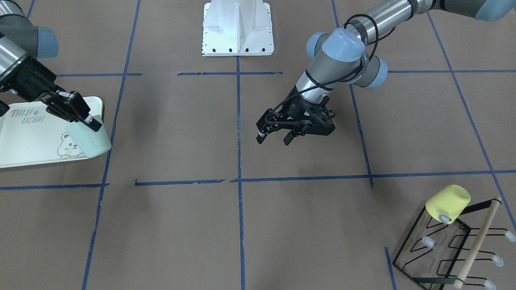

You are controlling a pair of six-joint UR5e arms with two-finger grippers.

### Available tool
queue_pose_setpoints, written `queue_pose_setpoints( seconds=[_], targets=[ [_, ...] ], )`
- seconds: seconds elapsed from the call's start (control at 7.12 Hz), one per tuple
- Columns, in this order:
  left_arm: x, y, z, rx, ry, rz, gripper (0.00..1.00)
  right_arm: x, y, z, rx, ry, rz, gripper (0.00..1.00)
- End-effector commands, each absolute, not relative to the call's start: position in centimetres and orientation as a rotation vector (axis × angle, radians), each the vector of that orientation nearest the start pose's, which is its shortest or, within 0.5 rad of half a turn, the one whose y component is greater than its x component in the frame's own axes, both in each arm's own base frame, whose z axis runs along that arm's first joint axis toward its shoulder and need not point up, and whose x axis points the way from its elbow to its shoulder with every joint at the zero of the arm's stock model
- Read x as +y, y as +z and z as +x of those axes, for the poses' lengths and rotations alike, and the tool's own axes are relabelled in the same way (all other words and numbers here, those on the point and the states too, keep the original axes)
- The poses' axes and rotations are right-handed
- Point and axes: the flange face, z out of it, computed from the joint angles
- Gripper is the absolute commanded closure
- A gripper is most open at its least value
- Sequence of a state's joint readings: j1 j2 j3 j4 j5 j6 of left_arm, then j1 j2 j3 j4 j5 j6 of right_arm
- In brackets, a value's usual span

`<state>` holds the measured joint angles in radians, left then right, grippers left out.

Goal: Left arm grabs green cup and hands to right arm on tray

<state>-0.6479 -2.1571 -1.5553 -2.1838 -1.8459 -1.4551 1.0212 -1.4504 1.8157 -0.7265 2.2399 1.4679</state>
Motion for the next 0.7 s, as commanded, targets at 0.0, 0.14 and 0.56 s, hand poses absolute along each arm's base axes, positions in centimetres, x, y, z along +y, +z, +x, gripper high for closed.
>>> queue_pose_setpoints(
  seconds=[0.0, 0.14, 0.56],
  targets=[
    [-52.1, 25.1, 44.2, 0.857, -0.150, 0.235, 0.00, -47.7, 38.6, -17.4, -0.970, 0.178, 0.105, 1.00],
    [-52.2, 24.9, 41.2, 0.735, -0.095, 0.211, 0.00, -46.5, 38.1, -14.1, -0.833, 0.048, 0.061, 1.00],
    [-50.5, 24.8, 34.2, 0.692, 0.002, 0.237, 0.00, -45.0, 46.0, -13.4, -0.694, -0.223, -0.116, 1.00]
  ],
)
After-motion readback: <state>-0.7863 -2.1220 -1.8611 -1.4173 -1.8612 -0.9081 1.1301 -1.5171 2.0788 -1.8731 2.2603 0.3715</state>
